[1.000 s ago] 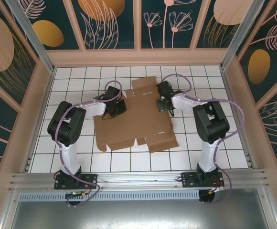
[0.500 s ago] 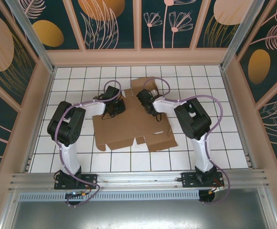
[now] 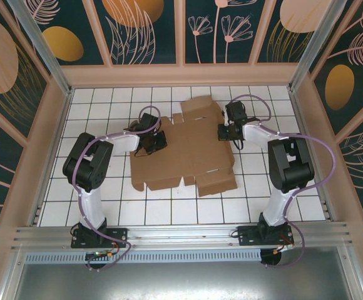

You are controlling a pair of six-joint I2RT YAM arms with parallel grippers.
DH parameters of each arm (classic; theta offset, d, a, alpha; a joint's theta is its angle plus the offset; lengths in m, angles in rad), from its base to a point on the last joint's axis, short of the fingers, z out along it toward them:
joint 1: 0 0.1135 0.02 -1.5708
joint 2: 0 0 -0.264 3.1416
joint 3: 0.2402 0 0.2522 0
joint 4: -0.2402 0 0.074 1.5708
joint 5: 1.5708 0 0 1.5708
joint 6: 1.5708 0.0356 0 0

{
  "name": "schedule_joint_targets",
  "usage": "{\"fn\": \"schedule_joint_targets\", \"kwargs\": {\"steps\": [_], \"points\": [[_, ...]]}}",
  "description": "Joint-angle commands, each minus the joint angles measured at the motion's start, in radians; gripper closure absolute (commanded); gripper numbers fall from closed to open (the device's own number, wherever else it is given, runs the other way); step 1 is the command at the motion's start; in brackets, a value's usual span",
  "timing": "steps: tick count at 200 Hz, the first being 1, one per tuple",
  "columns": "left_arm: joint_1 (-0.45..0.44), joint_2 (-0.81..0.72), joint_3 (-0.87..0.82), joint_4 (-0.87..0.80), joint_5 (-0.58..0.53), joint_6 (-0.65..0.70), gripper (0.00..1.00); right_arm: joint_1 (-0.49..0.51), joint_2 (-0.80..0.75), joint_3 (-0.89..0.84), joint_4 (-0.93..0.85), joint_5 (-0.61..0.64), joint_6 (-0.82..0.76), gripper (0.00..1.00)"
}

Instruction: Fold the paper box

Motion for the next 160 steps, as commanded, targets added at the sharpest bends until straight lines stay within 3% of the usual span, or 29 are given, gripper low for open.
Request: {"fn": "schedule_joint_targets", "kwargs": {"steps": [1, 27, 46, 109, 160], "points": [[0.002, -0.055, -0.025, 0.043, 0.076, 0.005, 1.0, 0.007, -0.022, 0.011, 0.015, -0.029, 0.023, 0.93], [-0.004, -0.074, -0.048, 0.179, 0.241, -0.038, 1.0, 0.007, -0.02, 0.007, 0.016, -0.023, 0.019, 0.93], [-0.019, -0.021, -0.011, 0.199, 0.284, -0.038, 1.0, 0.007, -0.02, 0.009, 0.011, -0.012, 0.012, 0.93], [-0.022, 0.123, 0.053, 0.24, 0.345, -0.078, 1.0, 0.008, -0.035, 0.032, -0.014, -0.027, 0.013, 0.93], [-0.022, 0.16, 0.075, 0.164, 0.28, -0.052, 1.0, 0.039, -0.113, 0.134, -0.112, -0.155, 0.065, 0.93]]}}
